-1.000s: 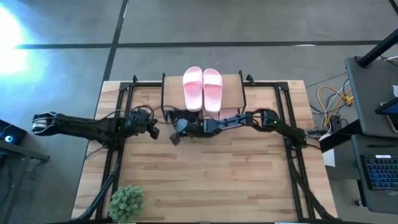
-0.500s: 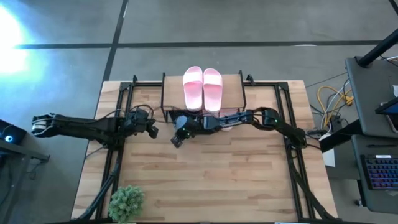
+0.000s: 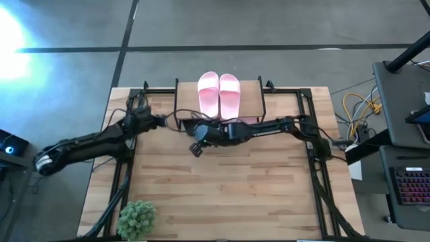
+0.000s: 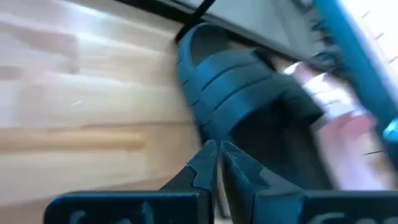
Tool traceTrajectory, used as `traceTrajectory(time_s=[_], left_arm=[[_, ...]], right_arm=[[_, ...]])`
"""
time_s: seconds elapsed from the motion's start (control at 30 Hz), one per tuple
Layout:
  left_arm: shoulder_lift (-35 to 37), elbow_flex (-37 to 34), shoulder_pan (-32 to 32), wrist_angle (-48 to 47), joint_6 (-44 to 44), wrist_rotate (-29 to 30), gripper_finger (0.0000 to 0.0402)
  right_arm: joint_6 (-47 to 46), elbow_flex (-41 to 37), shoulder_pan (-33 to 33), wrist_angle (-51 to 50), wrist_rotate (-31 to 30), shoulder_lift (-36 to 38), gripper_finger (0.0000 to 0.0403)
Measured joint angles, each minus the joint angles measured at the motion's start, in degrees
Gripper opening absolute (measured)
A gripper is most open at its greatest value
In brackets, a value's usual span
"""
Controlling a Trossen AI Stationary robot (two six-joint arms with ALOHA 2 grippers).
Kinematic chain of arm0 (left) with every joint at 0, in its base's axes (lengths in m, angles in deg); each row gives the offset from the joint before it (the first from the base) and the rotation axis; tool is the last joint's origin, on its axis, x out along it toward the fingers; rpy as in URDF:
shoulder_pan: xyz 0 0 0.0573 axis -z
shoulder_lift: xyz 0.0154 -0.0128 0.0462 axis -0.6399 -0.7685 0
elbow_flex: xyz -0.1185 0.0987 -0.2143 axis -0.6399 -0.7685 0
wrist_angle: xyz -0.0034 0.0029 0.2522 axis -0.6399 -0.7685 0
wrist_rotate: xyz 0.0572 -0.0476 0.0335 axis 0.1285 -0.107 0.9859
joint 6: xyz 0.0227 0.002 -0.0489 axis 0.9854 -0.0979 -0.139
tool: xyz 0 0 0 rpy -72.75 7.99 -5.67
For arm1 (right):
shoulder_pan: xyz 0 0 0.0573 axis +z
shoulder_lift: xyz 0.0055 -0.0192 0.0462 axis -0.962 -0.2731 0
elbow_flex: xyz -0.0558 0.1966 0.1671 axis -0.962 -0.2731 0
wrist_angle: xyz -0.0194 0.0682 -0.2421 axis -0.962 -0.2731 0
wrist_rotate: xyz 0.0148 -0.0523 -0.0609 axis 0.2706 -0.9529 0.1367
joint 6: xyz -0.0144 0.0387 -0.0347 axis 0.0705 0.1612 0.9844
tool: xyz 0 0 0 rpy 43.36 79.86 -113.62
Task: Pick and place slides into the shelf
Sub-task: Adjust the sandals under the shelf
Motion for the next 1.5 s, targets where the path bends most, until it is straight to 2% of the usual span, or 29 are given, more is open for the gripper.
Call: traceTrajectory(time_s=[0.1, 0.23, 0.5, 0.8, 0.93, 1.1, 1.23, 1.33, 1.5], left_arm=[[-4.3, -0.24, -6.44, 6.68, 0.49, -8.3, 0.0008], [-13.71, 0.02, -12.18, 13.55, 0.59, -15.66, 0.0008], [-32.61, 7.14, -14.12, 20.98, 4.03, -17.64, 0.0008], [-44.86, 15.76, -14.34, 20.85, 9.05, -18.3, 0.0008], [-47.78, 17.13, -14.43, 22.37, 9.09, -18.42, 0.0008], [-49.85, 17.16, -14.81, 26.43, 8.78, -19.44, 0.0008], [-50.47, 17.49, -15.17, 27.37, 8.7, -21.55, 0.0008], [-49.61, 17.06, -15.55, 27.29, 10.44, -23.45, 0.0008], [-43.51, 16.24, -16.84, 17.86, 19.95, -24.24, 0.0008]], right_arm=[[-1.61, -0.07, -0.02, -3.87, -3.17, 1.67, 0.0008], [-2.28, -0.07, -0.02, -4.84, -5.2, 3.23, 0.0008], [-2.42, -0.11, 0.0, -5.34, -7.1, 3.97, 0.0008], [-6.45, -0.15, 0.01, -10.47, -8.76, 3.97, 0.0008], [-6.81, -0.15, 0.0, -10.8, -9.13, 3.97, 0.0008], [-11.63, -0.16, -0.26, -11.1, -8.19, 3.97, 0.0009], [-15.15, -0.15, -0.49, -12.2, -7.58, 3.97, 0.0008], [-15.6, -0.16, -0.76, -15.61, -4.93, 3.99, 0.0008], [-18.21, -1.84, -1.13, -22.75, 0.13, 3.98, 0.0008]])
